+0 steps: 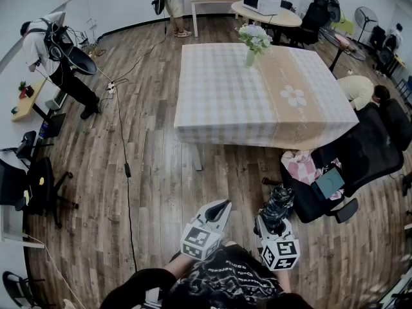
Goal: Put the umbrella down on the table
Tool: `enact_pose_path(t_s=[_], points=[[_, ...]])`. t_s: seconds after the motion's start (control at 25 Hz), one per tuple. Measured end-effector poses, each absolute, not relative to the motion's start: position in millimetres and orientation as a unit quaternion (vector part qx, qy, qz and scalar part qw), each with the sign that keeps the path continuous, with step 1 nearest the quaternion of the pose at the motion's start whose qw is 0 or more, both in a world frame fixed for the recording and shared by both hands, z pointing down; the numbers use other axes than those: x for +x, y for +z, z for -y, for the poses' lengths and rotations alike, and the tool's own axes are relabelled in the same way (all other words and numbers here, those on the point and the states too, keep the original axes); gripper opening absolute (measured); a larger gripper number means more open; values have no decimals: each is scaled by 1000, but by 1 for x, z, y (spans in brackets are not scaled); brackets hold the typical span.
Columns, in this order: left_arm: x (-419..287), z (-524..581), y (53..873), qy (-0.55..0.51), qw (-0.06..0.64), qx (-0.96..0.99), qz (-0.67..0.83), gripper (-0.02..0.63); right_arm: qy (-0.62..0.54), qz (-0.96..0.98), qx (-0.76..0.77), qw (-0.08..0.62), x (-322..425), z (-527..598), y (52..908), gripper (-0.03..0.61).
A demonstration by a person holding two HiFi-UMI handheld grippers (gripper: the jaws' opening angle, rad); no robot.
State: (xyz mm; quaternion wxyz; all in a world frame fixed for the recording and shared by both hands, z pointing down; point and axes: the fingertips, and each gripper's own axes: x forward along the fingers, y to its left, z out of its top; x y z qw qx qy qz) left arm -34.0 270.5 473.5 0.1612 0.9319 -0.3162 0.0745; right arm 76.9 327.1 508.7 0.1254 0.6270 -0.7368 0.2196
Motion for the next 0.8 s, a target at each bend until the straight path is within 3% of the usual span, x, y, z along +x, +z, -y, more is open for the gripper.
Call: enact_pose_path(t_s=[0.56, 0.8], points=[[-67, -278, 467, 55, 142, 926, 346, 20, 213, 744, 620, 127, 50, -337, 510, 187], [-84, -269, 468, 51, 143, 928, 340, 20, 226, 743, 625, 77, 36, -330, 505, 192]])
